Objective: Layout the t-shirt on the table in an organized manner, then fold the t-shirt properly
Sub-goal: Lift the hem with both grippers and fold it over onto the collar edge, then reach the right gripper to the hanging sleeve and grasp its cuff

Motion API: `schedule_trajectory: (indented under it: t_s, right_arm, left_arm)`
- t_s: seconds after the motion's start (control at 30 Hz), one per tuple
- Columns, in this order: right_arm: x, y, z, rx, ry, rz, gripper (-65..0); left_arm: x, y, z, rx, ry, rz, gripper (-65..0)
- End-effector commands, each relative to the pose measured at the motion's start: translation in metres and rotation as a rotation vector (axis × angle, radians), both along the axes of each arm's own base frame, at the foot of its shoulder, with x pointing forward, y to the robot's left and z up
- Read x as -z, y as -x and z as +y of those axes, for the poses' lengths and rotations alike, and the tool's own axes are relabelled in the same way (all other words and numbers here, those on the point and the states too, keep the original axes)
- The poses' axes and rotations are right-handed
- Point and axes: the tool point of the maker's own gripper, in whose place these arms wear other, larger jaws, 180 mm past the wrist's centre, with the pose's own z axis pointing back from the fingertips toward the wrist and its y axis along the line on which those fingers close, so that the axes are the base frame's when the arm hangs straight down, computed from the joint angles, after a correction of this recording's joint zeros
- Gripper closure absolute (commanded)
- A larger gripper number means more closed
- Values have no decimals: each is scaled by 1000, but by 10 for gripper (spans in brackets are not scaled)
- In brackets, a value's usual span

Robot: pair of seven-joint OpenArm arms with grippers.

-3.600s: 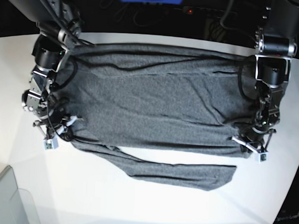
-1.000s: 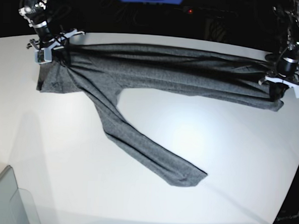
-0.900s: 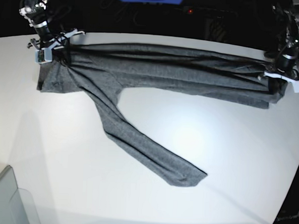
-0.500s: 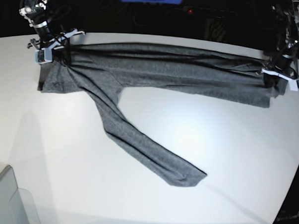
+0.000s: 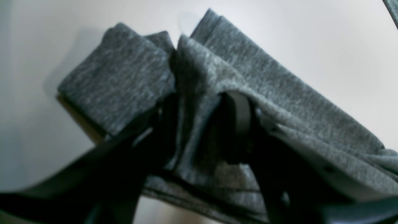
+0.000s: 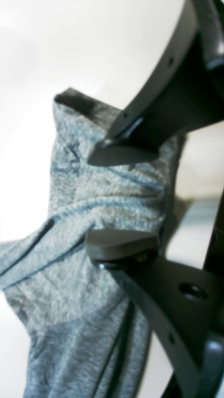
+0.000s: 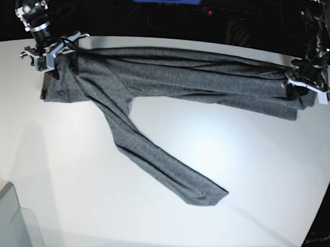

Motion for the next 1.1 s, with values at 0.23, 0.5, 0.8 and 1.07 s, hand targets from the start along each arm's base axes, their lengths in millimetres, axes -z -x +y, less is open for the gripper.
schedule_trajectory:
  t_s: [0.23, 0.5, 0.8, 1.07]
  right_arm:
    - [-44, -46, 15, 12, -43, -187, -333]
    - [-52, -133, 44, -31, -56, -113, -332]
    - [-40, -201, 141, -307, -116, -33, -331]
    - [-21, -236, 185, -401, -219, -3, -333]
  left_arm:
    - [-19, -5, 1, 15, -24, -46, -252]
    - [-29, -10, -3, 30, -31, -73, -264]
    - [-65, -30, -18, 82, -56, -172, -353]
    - [-85, -31, -27, 112, -75, -217, -353]
